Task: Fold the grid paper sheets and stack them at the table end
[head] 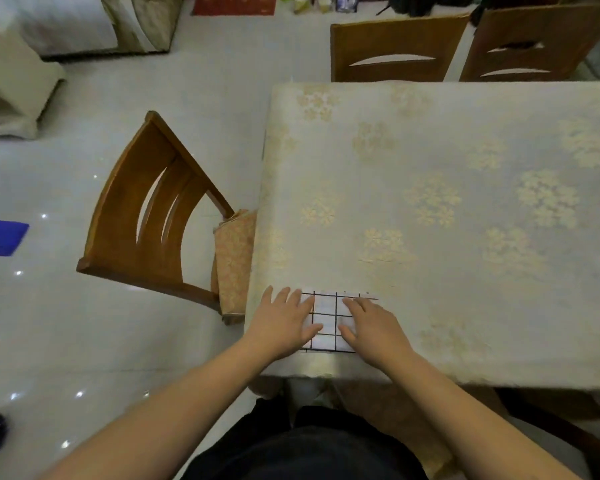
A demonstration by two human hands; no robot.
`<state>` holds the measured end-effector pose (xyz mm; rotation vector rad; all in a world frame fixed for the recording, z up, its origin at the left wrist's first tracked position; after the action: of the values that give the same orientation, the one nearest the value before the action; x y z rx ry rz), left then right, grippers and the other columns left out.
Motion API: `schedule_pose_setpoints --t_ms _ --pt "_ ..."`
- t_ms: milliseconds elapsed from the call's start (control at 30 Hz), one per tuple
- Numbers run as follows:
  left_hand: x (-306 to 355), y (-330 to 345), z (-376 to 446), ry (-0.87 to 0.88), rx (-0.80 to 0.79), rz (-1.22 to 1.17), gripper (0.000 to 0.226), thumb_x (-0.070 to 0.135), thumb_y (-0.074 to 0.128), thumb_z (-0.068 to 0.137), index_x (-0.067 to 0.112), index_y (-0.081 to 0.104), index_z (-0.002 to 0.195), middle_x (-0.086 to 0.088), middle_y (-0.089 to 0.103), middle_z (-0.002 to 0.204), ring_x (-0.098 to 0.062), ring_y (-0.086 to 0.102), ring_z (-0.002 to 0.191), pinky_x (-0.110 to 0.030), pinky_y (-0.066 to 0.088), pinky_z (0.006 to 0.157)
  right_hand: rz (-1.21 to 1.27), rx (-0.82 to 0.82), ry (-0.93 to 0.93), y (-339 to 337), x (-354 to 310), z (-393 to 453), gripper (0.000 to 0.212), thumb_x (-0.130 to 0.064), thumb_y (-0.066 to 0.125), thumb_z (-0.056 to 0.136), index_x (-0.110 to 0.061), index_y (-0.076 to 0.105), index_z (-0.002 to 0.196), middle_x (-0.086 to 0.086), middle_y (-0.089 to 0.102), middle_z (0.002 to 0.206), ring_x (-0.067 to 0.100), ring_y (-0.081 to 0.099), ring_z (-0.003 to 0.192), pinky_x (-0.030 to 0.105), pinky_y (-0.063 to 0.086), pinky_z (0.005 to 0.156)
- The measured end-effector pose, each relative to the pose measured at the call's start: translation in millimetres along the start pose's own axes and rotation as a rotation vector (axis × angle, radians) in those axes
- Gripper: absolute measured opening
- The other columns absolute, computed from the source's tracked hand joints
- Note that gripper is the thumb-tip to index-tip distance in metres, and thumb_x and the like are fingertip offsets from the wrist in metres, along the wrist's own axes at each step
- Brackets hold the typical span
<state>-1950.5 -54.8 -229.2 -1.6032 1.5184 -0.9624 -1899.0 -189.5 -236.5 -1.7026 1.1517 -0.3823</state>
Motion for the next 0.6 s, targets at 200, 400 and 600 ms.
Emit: schedule_pose_setpoints --t_ms 200,400,600 --pt "-30.1 -19.6 -53.2 -0.112 0.153 -0.061 0.066 0.063 0.021 0.093 0.024 0.042 0.143 -0.005 0.050 0.141 -0.025 0.044 0.131 -0.045 0.032 0.107 0.004 0.030 -0.067 -14.3 -55.2 -6.9 0.056 -0.051 0.034 0.098 -0.026 0.033 0.148 -0.001 0.041 0.148 0.022 0.043 0.131 0.037 0.038 0.104" --pt "-81.5 -24.4 -106.4 -0.277 0.201 -0.234 0.063 0.061 0.019 0.096 0.031 0.022 0.151 0.001 0.017 0.161 -0.020 0.011 0.148 -0.044 0.007 0.118 -0.075 0.037 -0.188 -16.5 -133.8 -17.7 0.056 -0.050 0.031 0.099 -0.029 0.028 0.150 0.000 0.040 0.150 0.022 0.043 0.132 0.039 0.036 0.105" --pt "-140.8 -17.8 -165.2 -0.374 0.199 -0.309 0.088 0.073 -0.011 0.079 0.032 0.020 0.150 0.002 0.016 0.161 -0.020 0.010 0.148 -0.045 0.006 0.119 -0.136 0.054 -0.308 -17.3 -215.4 -24.3 0.053 -0.041 0.040 0.097 -0.026 0.033 0.148 0.001 0.045 0.145 0.022 0.049 0.125 0.037 0.040 0.101"
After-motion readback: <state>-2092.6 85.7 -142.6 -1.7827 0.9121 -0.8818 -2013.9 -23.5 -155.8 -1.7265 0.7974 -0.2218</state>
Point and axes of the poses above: each hand's wrist, its own z-axis towards the middle knuckle, its own y-axis out of the palm, x = y × z, the point moved 10 cm from there along z, towards the middle knuckle
